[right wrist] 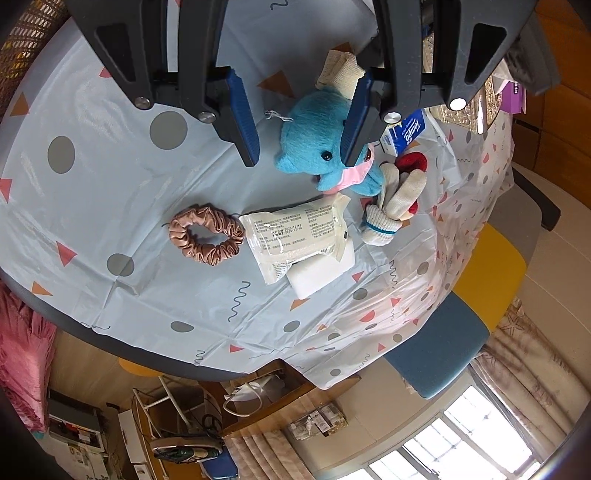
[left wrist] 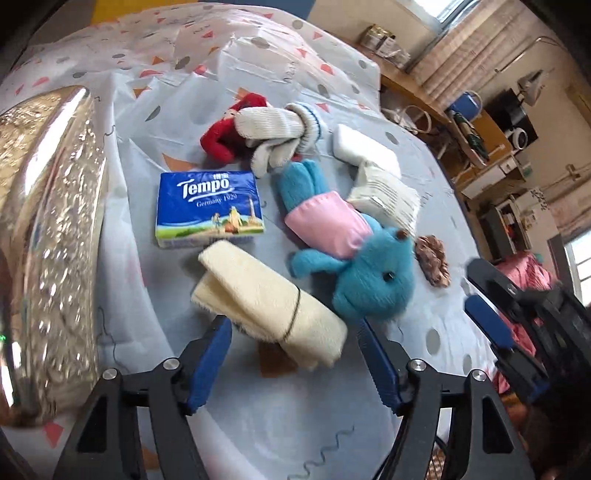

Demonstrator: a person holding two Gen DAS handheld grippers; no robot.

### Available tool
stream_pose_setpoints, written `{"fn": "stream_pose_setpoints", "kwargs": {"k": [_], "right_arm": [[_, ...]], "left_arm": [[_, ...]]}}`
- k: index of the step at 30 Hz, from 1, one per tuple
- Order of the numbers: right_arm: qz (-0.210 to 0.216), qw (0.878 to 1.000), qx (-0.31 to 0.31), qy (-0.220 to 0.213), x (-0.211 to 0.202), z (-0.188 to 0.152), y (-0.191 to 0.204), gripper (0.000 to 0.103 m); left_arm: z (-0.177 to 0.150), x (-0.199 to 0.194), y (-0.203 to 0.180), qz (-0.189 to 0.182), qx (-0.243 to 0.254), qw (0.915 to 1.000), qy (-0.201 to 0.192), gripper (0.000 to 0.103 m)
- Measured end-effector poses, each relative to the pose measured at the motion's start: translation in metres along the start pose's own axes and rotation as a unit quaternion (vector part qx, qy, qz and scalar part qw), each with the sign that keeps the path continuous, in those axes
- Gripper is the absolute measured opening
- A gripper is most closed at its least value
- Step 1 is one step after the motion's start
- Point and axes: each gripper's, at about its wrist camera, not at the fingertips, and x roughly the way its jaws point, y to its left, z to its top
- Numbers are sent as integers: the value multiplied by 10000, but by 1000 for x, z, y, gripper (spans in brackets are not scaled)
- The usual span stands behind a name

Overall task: Organize soft objects
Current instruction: 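Grasp the beige rolled cloth tied with string using the left gripper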

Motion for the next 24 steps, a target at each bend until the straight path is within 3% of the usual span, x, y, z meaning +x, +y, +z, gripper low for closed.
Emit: {"fn": "stream_pose_setpoints", "kwargs": {"k": [5, 9, 13, 18, 22, 24], "right_arm": [[86, 9999, 111, 42, 1, 1, -3, 46], [94, 9999, 126, 68, 3, 0, -4, 46], [73, 9998, 113, 154, 7, -1, -3, 47], [-16, 9998, -43, 174, 11, -2, 1, 46], [-71, 9989, -254, 378, 23, -5, 7, 46], [-147, 9977, -437, 502, 30, -8, 14, 53]], "left_arm": [[12, 20, 3, 482, -216, 9986, 52, 73], [12, 26, 3, 540, -64, 9985, 8, 70], [2, 21, -1, 188, 529, 9984, -52, 44], [-16, 15, -4, -35, 1149, 9934, 44, 41], [-26, 9, 2, -77, 1318, 9912, 31, 41], [-32, 4, 3, -52, 1396, 9902, -9, 40]]}}
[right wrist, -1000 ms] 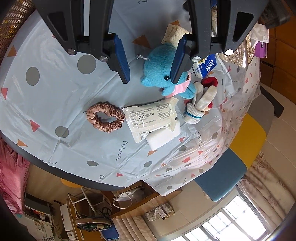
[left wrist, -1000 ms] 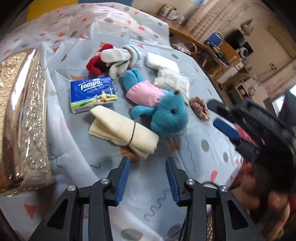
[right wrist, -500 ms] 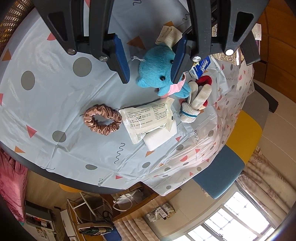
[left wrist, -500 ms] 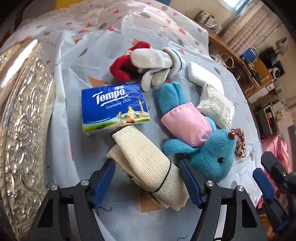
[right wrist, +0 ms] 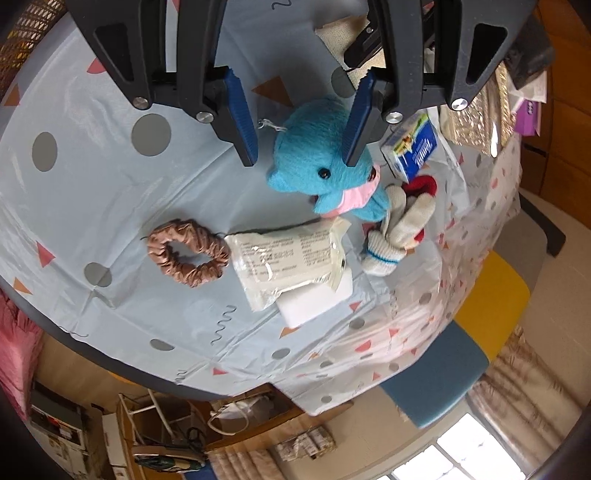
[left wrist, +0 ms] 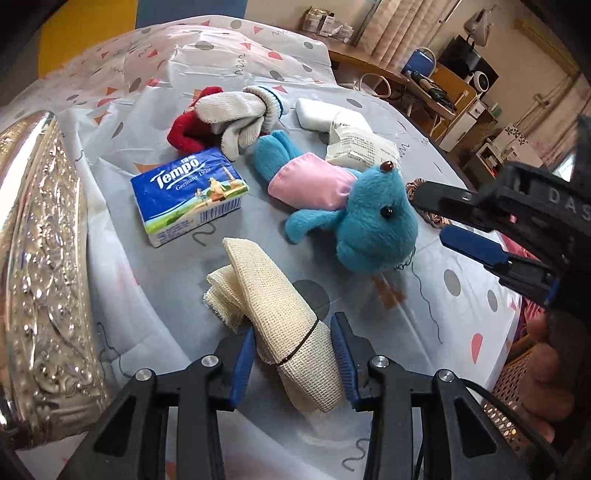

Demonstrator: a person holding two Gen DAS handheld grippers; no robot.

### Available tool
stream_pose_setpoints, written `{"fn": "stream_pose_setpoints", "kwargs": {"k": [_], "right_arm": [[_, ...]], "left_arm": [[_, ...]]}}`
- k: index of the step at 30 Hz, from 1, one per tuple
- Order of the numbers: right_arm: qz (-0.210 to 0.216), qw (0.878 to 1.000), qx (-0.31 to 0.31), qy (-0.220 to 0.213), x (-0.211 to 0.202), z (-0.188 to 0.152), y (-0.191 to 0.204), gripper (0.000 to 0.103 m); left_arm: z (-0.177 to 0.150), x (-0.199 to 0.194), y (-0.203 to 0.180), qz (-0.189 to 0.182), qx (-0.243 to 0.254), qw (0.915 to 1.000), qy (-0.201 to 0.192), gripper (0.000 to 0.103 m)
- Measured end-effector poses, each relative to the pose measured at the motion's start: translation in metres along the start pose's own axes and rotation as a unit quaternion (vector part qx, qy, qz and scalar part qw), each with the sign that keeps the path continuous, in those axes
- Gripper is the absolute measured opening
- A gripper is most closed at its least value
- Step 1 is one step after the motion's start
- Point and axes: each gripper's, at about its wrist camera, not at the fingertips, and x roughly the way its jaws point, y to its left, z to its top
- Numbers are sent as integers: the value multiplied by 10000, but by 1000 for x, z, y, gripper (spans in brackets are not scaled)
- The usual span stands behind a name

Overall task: Organize soft objects
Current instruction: 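Grasp the beige rolled cloth tied with string using the left gripper, then carry the beige cloth into the gold tray and release with left gripper while right gripper grasps blue plush elephant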

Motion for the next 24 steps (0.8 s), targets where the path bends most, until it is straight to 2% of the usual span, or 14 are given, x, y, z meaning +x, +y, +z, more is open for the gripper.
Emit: {"fn": "stream_pose_setpoints", "kwargs": {"k": [3, 7, 11, 14, 17, 24], "right_arm": [[-81, 9992, -389, 80, 8, -4, 15, 64], [-94, 9973, -670, 283, 24, -5, 24, 65], [-383, 9951, -820, 400, 42, -4, 26, 65], [-263, 9955, -807, 411, 46, -3, 24, 55], [-408, 9937, -973, 374, 42, -7, 29, 46], [-597, 9903, -1182, 425, 35, -12, 30, 44]], "left_arm": [[-6, -4, -3, 61, 155, 9998, -50, 39], [-9, -10, -2, 49, 211, 9997, -70, 36], [-11, -16, 0, 2, 243, 9996, -105, 31], [-14, -22, 1, -15, 299, 9995, -132, 29], [-14, -31, 1, -123, 247, 9995, -155, 28], [8, -66, -10, -341, 330, 9978, -455, 27]]}}
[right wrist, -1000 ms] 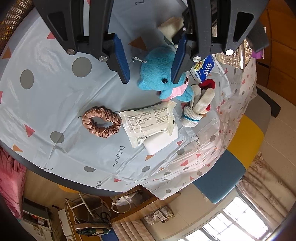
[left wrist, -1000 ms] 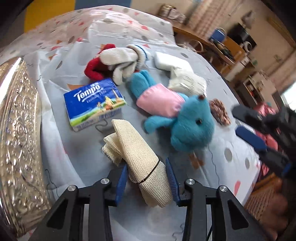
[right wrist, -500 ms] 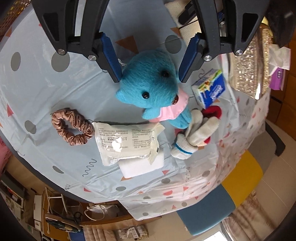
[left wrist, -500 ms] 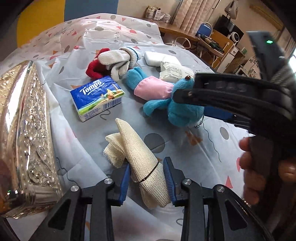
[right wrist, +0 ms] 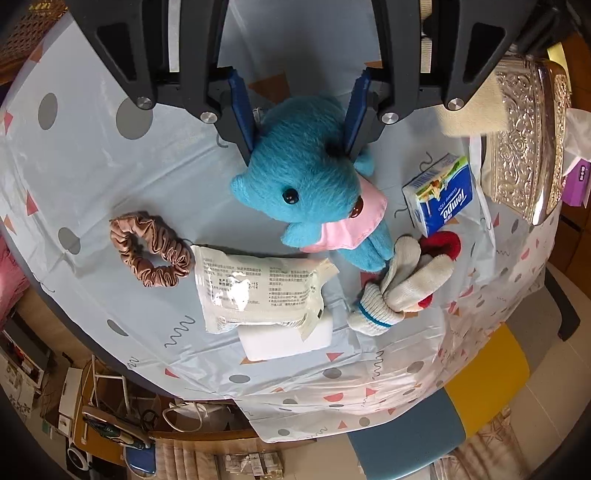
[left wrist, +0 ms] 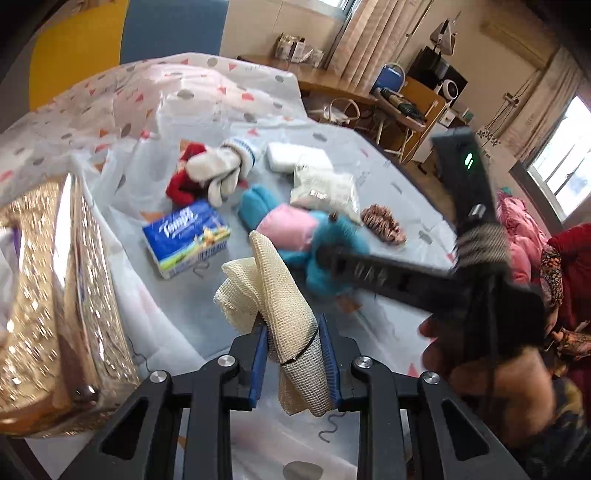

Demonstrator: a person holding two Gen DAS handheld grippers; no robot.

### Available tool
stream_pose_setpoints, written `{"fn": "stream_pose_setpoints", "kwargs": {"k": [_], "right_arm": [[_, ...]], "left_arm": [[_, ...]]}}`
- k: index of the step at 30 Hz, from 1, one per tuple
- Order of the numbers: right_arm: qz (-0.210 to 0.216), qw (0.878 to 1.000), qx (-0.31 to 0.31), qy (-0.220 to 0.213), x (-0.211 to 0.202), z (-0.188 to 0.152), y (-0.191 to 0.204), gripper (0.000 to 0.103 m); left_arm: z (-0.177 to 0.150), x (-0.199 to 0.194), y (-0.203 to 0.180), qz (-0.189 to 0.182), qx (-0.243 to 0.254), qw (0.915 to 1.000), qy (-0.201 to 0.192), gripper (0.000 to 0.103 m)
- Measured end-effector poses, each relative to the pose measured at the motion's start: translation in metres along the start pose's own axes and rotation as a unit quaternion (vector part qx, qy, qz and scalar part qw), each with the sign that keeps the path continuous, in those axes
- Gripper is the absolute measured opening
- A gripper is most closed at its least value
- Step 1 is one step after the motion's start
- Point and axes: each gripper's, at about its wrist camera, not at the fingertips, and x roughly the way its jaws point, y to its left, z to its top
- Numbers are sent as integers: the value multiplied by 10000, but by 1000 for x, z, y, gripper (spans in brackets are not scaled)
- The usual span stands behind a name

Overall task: Organize soft objects
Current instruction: 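Carry the beige cloth into the gold tray and release with left gripper while right gripper grasps blue plush elephant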

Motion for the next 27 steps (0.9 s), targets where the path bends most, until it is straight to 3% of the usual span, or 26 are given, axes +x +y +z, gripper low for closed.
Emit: {"fn": "stream_pose_setpoints", "kwargs": {"k": [7, 11, 15, 20, 27], "right_arm": [[72, 9999, -63, 106, 1, -3, 3, 45], [-19, 9998, -207, 71, 2, -3, 8, 45], [-118, 9993, -349, 27, 2, -4, 12, 46], [-268, 9980, -575, -30, 2, -5, 19, 46], [-429, 9961, -769, -111, 2, -8, 25, 45]], "left_arm": [[77, -25, 18, 284, -160, 9982, -509, 27], [124, -58, 59, 694, -492, 9919, -938, 27], [142, -100, 118, 1207, -878, 9798, -1331, 27], [115, -152, 200, 1690, -1436, 9620, -1591, 27], [8, -203, 279, 1965, -2137, 9421, -1681, 27]]}}
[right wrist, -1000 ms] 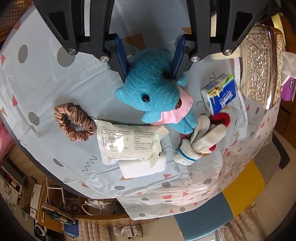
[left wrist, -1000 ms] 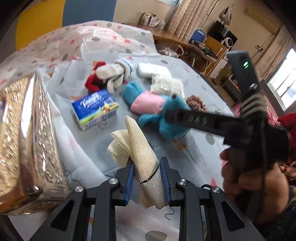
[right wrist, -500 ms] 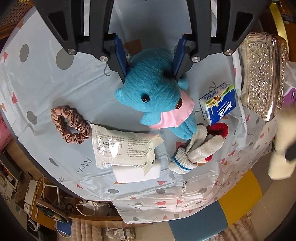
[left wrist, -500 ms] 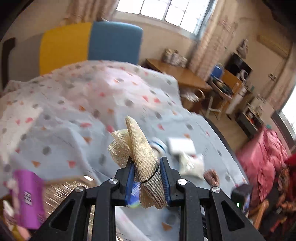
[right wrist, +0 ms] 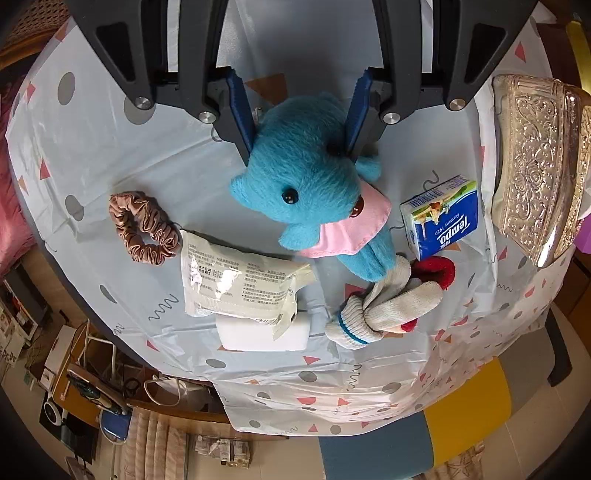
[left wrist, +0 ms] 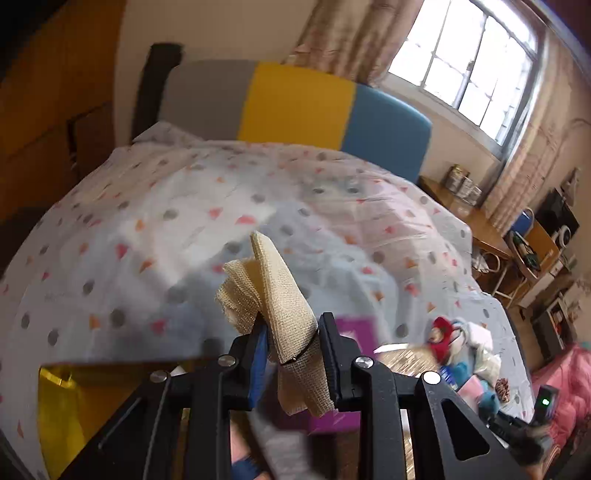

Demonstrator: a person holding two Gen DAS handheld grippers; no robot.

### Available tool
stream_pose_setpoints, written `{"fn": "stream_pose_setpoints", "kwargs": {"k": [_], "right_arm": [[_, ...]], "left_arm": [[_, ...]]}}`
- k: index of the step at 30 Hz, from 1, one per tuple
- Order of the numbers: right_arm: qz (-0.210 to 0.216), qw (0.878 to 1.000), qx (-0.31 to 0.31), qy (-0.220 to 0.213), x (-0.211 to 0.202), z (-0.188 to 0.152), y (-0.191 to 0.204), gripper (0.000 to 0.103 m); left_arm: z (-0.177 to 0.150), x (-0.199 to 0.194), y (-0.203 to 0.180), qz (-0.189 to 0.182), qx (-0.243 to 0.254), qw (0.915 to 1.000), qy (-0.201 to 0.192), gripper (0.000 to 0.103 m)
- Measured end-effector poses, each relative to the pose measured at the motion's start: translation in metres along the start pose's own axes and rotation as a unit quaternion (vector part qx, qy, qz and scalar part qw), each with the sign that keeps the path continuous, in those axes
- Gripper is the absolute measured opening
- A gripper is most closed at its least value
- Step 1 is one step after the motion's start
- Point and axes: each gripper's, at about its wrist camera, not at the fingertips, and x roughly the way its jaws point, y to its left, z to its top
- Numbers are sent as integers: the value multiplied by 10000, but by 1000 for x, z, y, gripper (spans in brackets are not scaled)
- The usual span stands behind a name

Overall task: Organize soft objects
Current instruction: 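Carry the beige cloth into the gold tray and release with left gripper while right gripper grasps blue plush elephant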

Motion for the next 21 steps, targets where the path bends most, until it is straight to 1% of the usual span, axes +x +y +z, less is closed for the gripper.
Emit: {"fn": "stream_pose_setpoints", "kwargs": {"k": [2, 5, 8, 10, 12, 15, 16, 17, 20, 21], "right_arm": [[-45, 10000, -65, -24, -1, -1, 2, 45], [-87, 9999, -119, -37, 0, -2, 4, 45], [-88, 9999, -92, -33, 0, -3, 4, 45], [-110, 9999, -113, -37, 1, -3, 5, 45], [-146, 9998, -154, -44, 1, -4, 7, 45], [-202, 9995, -213, -69, 1, -5, 9, 45], [-221, 9995, -234, -77, 1, -5, 10, 45], [-237, 9994, -251, -86, 1, -5, 11, 45], [-262, 9991, -299, -124, 0, -6, 13, 45], [-243, 9991, -306, -139, -1, -6, 13, 45]], "left_arm": [[-21, -6, 35, 79, -312, 9994, 86, 27], [-56, -19, 72, 129, -662, 9975, 221, 27], [-89, -28, 94, 152, -751, 9962, 411, 28], [-107, -29, 100, 79, -819, 9951, 551, 28], [-123, -26, 102, -33, -824, 9936, 772, 28], [-137, -14, 99, -70, -710, 9917, 1071, 32], [-140, -10, 98, -55, -716, 9913, 1100, 34], [-142, -8, 97, -1, -720, 9916, 1073, 40], [-144, -6, 94, 138, -766, 9923, 960, 53], [-146, -7, 94, 198, -823, 9922, 917, 55]]}}
